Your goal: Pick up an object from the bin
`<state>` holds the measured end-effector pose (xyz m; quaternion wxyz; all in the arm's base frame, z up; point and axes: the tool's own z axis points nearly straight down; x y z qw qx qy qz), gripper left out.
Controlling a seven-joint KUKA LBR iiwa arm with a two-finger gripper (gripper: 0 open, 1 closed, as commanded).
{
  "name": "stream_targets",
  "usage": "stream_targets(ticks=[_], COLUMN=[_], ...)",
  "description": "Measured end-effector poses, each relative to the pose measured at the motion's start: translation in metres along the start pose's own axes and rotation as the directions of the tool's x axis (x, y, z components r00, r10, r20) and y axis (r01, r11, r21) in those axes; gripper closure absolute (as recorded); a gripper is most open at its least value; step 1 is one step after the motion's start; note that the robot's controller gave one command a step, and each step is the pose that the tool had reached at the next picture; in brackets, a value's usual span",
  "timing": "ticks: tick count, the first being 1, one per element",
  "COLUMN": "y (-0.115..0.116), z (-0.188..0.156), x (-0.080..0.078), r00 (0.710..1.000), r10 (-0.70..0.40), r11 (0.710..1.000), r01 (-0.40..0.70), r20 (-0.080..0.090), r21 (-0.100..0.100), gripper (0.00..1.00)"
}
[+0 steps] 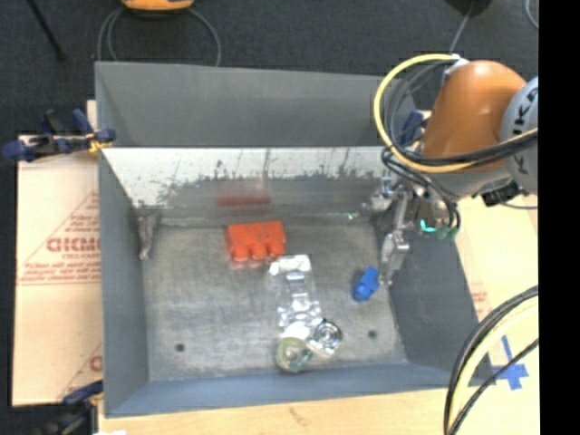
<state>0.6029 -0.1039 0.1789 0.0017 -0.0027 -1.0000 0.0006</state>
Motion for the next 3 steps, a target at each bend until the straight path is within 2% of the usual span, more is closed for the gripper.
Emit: stream_targets(ticks=[1, 2, 3], y=[-0.015, -0.014, -0.001], z=[0.105, 0.103, -0.044], x=[0.004, 0.002, 0.009], r00=[0.945, 0.945, 0.926], r10=[-0.327, -0.328, -0.378], r11=[0.945, 0.945, 0.926], r01=[0.327, 0.328, 0.378], r20=[0.016, 0.021, 0.015], r21=[0.006, 0.009, 0.007], gripper=[0.00, 1.00, 1.00])
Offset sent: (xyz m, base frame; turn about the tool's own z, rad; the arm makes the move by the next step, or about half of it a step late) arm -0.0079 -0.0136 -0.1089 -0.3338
